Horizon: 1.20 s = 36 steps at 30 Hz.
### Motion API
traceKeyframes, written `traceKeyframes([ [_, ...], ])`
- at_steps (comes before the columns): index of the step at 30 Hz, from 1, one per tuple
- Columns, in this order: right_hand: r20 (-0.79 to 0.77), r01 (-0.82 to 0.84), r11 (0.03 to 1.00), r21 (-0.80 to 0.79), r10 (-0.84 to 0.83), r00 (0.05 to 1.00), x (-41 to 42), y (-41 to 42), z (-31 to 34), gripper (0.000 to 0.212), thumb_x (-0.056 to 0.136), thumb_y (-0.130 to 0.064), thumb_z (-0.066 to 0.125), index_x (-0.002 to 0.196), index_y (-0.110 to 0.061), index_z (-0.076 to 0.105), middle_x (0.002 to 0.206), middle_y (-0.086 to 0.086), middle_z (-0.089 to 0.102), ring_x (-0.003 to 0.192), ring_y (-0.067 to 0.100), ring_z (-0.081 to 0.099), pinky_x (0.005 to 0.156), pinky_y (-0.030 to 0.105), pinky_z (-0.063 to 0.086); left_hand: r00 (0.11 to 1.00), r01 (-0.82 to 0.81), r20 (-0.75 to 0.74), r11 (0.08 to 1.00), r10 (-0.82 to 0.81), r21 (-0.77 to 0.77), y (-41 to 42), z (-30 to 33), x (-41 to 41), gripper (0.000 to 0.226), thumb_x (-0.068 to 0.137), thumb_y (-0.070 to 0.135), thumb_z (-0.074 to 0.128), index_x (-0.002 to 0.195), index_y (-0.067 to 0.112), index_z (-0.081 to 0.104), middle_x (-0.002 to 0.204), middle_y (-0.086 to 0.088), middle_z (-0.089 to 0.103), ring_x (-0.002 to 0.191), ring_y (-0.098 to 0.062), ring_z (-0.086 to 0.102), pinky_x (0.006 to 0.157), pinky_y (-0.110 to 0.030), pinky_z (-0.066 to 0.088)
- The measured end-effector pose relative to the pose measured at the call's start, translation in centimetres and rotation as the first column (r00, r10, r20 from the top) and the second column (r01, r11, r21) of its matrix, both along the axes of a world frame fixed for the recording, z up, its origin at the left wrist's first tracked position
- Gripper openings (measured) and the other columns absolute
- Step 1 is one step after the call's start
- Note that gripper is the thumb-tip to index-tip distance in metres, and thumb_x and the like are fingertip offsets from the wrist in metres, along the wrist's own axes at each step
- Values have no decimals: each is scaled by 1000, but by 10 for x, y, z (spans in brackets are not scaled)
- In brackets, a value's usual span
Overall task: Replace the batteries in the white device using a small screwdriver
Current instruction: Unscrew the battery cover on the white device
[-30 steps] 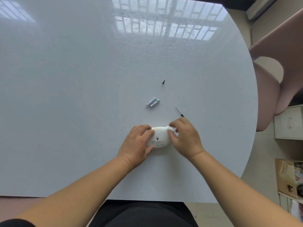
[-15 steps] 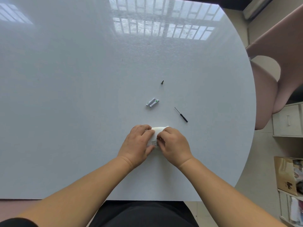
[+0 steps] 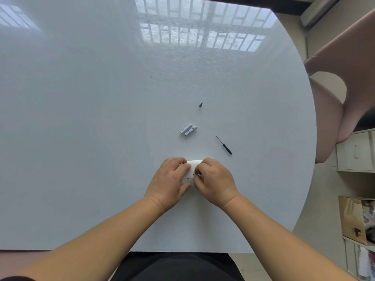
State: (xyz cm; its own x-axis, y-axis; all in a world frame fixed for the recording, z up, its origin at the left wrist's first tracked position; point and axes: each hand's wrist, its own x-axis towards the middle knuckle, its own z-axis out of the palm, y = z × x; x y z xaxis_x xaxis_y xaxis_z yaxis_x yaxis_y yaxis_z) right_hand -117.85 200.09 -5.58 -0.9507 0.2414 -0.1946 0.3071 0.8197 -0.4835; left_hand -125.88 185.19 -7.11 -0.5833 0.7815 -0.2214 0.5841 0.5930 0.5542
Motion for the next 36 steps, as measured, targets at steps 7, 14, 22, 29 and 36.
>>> traceKeyframes([
  [7,-22,406,904,-131,-412,911,-18,69,2,8,76,-9,65,70,-15,64,71,-4,59,67,15,53,63,25,41,1000,7,-8,1000,-7,3,0,0,0,44,74,26,74,114,15,57,122,-1,53,112,-26,48,92,-37,48],
  [14,201,588,784,-199,-555,807,-40,116,-20,13,75,-19,57,65,-22,65,64,-12,65,64,5,60,58,23,47,1000,8,-18,1000,-8,12,1,-1,-1,46,73,25,76,113,14,58,120,-2,55,110,-27,50,92,-35,47],
  [22,204,496,864,-91,-471,858,-40,118,-33,11,80,-22,58,75,-23,68,83,-6,67,78,15,60,67,26,46,1000,-4,-15,1000,5,9,1,-2,1,47,72,25,77,114,14,59,121,-3,55,111,-27,51,94,-33,46],
  [29,196,510,854,-105,-485,852,-37,120,-34,11,82,-22,60,80,-21,71,85,-5,68,82,15,61,72,27,49,1000,2,-12,1000,-2,3,1,-3,0,47,73,25,76,115,15,58,122,-2,55,112,-26,50,94,-34,46],
  [36,79,574,810,-121,-568,819,-28,110,-16,16,85,-13,55,76,-13,68,77,-3,64,80,19,60,67,27,44,999,33,-11,999,-34,-9,0,-2,-2,50,75,32,72,120,15,55,125,-2,52,115,-26,48,98,-36,46],
])
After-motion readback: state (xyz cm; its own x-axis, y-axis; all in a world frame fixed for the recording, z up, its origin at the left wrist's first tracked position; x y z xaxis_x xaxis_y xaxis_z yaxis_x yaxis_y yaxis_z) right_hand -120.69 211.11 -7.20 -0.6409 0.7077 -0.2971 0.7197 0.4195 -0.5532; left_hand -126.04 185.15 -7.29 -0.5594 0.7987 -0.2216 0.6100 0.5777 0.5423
